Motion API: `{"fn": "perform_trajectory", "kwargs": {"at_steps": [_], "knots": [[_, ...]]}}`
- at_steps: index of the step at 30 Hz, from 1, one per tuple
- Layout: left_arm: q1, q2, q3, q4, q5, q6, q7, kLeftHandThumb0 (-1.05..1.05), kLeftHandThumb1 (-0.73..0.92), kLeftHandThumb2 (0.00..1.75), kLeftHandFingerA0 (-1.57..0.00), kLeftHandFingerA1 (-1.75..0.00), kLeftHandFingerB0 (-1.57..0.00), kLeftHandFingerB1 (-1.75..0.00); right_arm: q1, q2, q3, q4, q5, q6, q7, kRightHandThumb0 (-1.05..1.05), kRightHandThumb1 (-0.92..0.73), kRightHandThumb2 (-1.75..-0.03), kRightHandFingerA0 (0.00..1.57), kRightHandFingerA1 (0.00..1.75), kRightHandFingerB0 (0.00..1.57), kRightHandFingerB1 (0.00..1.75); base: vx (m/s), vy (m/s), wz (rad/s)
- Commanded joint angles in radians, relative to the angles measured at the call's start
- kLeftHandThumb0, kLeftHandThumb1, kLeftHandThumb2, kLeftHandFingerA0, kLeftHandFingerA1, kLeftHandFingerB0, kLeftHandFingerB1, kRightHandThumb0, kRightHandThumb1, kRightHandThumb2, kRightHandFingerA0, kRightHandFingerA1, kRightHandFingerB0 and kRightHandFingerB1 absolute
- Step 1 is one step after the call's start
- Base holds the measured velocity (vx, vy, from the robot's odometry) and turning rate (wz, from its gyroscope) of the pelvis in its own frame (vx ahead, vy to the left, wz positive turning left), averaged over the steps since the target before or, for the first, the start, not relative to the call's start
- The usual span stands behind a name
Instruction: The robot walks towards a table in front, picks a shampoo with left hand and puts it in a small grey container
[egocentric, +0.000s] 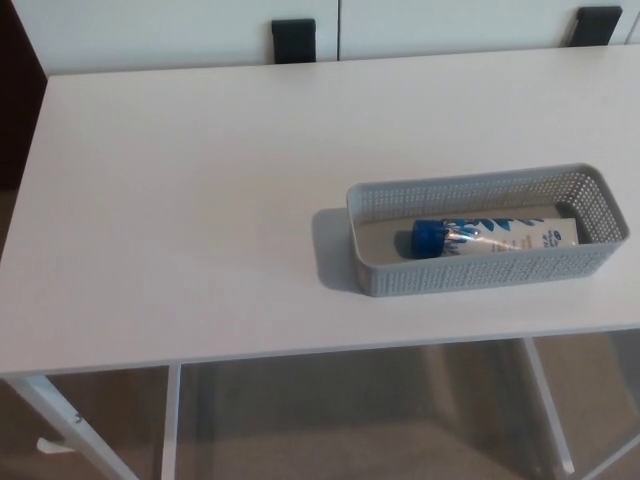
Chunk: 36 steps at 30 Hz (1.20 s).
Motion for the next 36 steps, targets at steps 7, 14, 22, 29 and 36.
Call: {"fn": "perform_trajectory", "kwargs": {"at_steps": [7, 14, 22, 29, 36], "knots": [[-0.432, -0.005, 0.001, 0.525, 0.037, -0.124, 0.279, -0.74, 0.75, 1.12, -0.05, -0.46, 0.0, -0.32, -0.186, -0.032, -0.02, -0.006, 0.005, 0.058, 0.02, -0.38, -0.72, -0.62, 0.65, 0.47, 0.5, 0.38, 0.0, 0.0, 0.0], [-0.435, 0.03, -0.018, 0.613, 0.042, -0.2, 0.264, -0.36, 0.53, 1.11, 0.0, -0.49, 0.0, -0.5, -0.191, -0.025, -0.022, -0.008, 0.007, 0.055, 0.032, -0.35, -0.72, -0.62, 0.62, 0.49, 0.51, 0.39, 0.0, 0.0, 0.0], [-0.45, 0.032, -0.008, 0.648, 0.026, -0.208, 0.247, -0.78, 0.75, 1.05, -0.1, -0.46, -0.05, -0.29, -0.19, -0.029, -0.037, -0.011, 0.012, 0.056, 0.035, -0.35, -0.7, -0.61, 0.59, 0.45, 0.5, 0.39, 0.0, 0.0, 0.0], [-0.454, 0.028, 0.018, 0.657, 0.006, -0.194, 0.235, -0.73, 0.72, 1.1, -0.02, -0.41, 0.0, -0.25, -0.192, -0.03, -0.035, -0.012, 0.003, 0.066, 0.025, -0.36, -0.7, -0.62, 0.62, 0.47, 0.51, 0.38, 0.0, 0.0, 0.0], [-0.444, 0.031, 0.004, 0.656, 0.028, -0.217, 0.24, -0.36, 0.52, 1.1, 0.0, -0.49, 0.0, -0.49, -0.185, -0.032, -0.04, -0.011, 0.009, 0.055, 0.04, -0.36, -0.7, -0.61, 0.61, 0.47, 0.51, 0.39, 0.0, 0.0, 0.0]]}}
